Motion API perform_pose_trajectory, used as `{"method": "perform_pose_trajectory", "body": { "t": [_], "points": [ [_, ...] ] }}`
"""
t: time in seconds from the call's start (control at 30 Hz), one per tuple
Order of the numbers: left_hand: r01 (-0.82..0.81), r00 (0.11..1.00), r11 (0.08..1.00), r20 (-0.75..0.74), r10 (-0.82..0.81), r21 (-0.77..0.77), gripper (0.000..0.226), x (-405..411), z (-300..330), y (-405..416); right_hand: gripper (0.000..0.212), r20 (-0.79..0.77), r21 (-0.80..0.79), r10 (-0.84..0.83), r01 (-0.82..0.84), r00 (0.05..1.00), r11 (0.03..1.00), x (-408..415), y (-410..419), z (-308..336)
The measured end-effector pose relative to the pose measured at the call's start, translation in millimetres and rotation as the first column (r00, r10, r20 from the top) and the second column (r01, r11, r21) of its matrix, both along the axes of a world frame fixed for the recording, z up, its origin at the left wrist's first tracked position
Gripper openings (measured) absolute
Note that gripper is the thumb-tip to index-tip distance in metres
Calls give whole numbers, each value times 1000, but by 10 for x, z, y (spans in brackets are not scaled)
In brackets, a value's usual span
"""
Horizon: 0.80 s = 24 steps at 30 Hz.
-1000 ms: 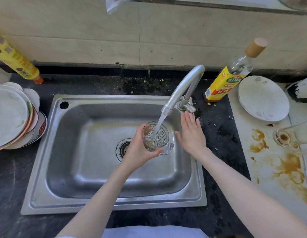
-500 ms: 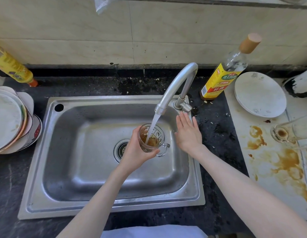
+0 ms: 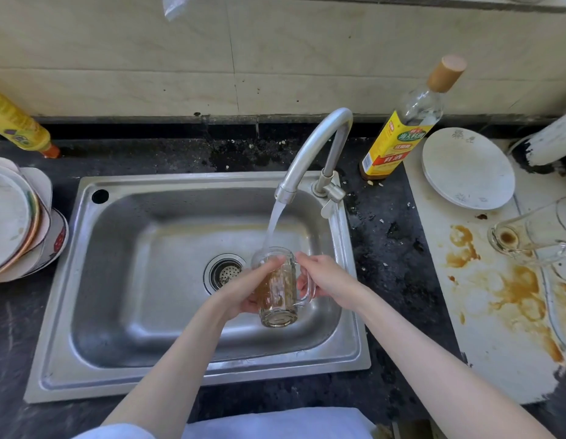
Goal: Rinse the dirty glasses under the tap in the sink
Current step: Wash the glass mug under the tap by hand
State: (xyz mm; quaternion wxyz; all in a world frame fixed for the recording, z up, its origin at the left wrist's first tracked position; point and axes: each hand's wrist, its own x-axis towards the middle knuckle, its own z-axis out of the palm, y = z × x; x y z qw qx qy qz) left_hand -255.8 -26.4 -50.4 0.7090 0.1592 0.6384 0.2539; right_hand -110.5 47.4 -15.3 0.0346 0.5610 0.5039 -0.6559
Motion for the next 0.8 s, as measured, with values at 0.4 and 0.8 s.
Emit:
{"method": "perform_pose_trajectory", "body": {
  "t": [0.4,0.8],
  "points": [
    [-340,938,933,107,329,113,54,-34,6,19,45,21,-55,-422,422,906,905,-499,102,-87],
    [-304,945,944,-82,316,130,56,-76,108,145,43,-117,-367,-610,537,783,760,-480,79,-77]
  ]
}}
